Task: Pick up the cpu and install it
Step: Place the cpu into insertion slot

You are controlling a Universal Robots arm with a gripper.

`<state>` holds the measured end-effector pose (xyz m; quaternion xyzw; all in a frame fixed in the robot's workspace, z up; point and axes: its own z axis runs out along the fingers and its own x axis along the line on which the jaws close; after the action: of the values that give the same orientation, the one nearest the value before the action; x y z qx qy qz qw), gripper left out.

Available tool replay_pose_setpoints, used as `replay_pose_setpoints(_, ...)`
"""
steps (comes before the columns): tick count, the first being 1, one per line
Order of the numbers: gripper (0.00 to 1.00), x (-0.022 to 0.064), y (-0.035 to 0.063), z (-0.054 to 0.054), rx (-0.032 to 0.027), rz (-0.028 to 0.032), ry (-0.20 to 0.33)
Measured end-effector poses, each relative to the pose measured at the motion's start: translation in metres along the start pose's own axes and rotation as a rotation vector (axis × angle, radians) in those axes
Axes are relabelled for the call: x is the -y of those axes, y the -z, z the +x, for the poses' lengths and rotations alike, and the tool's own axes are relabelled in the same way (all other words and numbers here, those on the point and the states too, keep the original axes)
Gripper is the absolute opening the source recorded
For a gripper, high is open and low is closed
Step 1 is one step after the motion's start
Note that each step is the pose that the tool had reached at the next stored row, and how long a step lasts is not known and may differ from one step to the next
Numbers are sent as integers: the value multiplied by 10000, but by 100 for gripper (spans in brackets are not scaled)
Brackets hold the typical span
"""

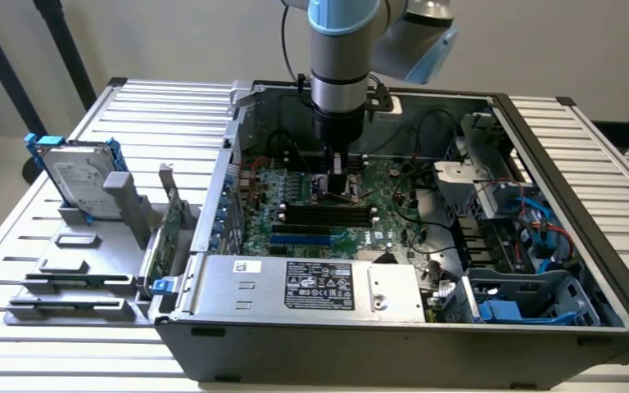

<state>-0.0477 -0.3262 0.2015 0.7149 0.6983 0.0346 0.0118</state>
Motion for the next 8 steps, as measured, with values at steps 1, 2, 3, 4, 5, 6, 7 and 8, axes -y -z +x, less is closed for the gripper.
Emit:
replay_pose_setpoints(1,55,0,-3,2,1,0,0)
replay_pose_setpoints(2,55,1,-6,4,2,1,0)
replay_pose_setpoints(3,55,1,-9,7,1,0,0)
replay_pose_setpoints(4,55,1,-13,9,0,0,0)
replay_pose_setpoints(5,55,2,-16,12,0,0,-1)
replay_pose_setpoints(6,55,2,-19,14,-1,0,0)
replay_pose_setpoints(7,55,2,-22,16,0,0,0)
replay_pose_setpoints(8,55,2,-24,18,0,0,1)
